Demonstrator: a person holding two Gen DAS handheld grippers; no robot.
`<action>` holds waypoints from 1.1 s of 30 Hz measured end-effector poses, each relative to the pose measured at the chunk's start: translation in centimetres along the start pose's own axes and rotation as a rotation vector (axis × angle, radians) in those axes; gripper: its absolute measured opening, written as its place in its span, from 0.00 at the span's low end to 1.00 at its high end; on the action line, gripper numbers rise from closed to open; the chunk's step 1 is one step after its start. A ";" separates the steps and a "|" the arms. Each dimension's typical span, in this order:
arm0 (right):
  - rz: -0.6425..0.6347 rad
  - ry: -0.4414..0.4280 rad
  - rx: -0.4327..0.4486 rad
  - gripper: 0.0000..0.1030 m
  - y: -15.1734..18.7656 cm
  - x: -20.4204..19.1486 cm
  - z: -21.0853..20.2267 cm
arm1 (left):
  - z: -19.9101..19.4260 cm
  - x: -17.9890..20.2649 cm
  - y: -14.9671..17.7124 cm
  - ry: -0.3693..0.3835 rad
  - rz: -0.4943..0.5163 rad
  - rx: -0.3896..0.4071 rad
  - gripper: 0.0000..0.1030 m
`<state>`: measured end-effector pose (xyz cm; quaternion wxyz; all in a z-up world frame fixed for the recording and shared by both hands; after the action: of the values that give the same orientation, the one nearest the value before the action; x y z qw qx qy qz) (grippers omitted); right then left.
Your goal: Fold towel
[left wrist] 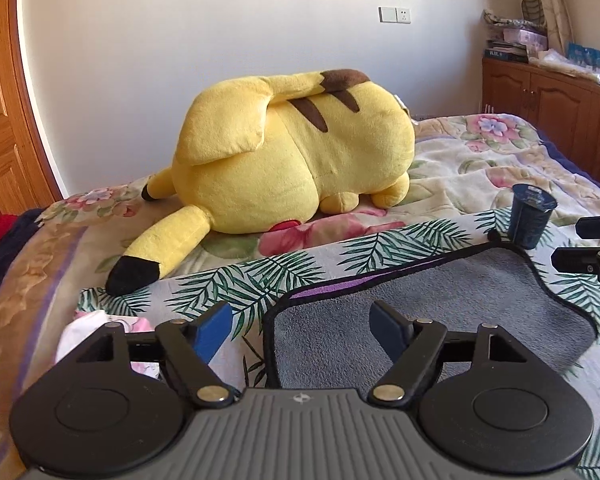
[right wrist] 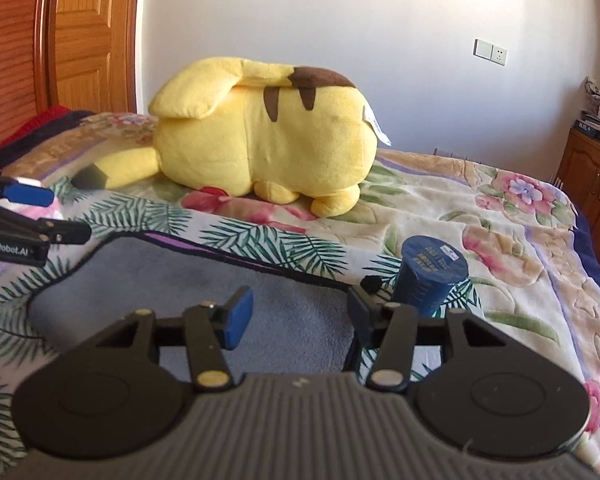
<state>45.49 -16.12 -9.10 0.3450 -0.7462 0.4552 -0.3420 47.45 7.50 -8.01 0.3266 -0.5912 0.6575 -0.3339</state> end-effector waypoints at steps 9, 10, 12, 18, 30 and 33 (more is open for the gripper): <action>0.011 -0.010 0.035 0.52 -1.5 -0.7 -5.8 | -6.2 1.2 0.1 0.029 -0.002 0.026 0.58; 0.012 -0.011 0.039 0.52 -1.6 -0.8 -6.3 | -6.8 1.3 0.0 0.032 -0.003 0.029 0.58; 0.017 -0.014 0.049 0.52 -1.7 -1.0 -7.4 | -7.9 1.7 -0.1 0.037 -0.001 0.036 0.59; 0.038 -0.020 0.074 0.56 -2.0 -1.4 -10.1 | -11.1 2.6 -0.5 0.044 0.013 0.060 0.60; 0.064 -0.015 0.101 0.68 -1.3 -1.2 -14.4 | -16.2 3.9 0.7 0.060 0.007 0.085 0.64; 0.066 -0.007 0.104 0.82 -0.8 -1.1 -15.4 | -17.4 4.4 0.9 0.059 0.014 0.093 0.68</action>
<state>32.72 -17.95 -0.48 0.3960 -0.7131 0.4601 -0.3508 32.26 4.13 0.94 0.3365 -0.5606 0.6548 -0.3792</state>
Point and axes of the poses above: each gripper's, at about its wrist camera, not at the fingertips, and z roughly the way its jaws point, x to its right, y to its underside, the point moved 4 cm from there along z, roughly the way its jaws point, and after that the axes turned 7 degrees about -z, right-handed, at the moved point
